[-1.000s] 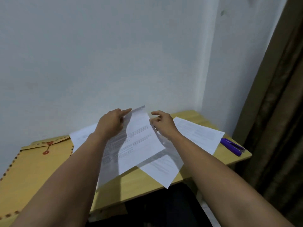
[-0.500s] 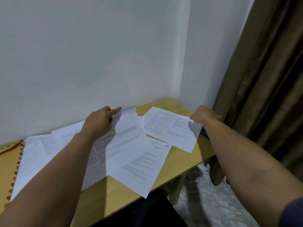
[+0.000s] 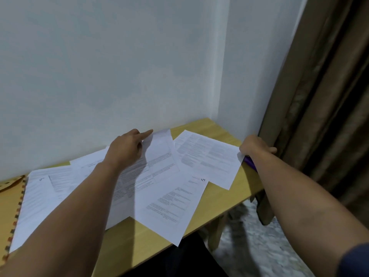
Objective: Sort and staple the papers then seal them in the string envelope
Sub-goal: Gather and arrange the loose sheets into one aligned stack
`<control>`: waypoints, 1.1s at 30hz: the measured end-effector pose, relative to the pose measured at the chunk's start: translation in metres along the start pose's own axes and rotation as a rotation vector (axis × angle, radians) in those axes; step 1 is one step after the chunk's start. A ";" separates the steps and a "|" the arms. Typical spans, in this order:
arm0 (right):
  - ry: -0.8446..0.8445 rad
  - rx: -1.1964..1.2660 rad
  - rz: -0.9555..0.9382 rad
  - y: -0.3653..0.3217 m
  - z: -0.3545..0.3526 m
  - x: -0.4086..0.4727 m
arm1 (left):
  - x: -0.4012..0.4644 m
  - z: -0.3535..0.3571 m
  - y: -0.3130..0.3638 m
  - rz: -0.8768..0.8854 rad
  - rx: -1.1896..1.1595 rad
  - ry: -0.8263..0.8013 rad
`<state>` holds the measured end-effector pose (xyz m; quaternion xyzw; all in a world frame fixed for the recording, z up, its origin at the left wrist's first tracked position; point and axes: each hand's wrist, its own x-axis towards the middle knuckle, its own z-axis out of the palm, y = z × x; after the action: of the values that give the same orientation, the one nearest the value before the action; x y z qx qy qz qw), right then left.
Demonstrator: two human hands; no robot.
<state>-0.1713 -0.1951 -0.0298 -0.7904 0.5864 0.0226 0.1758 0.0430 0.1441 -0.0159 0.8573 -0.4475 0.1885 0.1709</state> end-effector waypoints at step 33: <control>-0.452 1.086 -1.023 -0.151 -0.117 -0.247 | -0.072 -0.229 0.030 -0.013 0.048 0.304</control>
<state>-0.1270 0.0342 0.1774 -0.7420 0.0278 -0.1910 0.6420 -0.0587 0.2839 0.1528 0.8256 -0.4064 0.3256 0.2171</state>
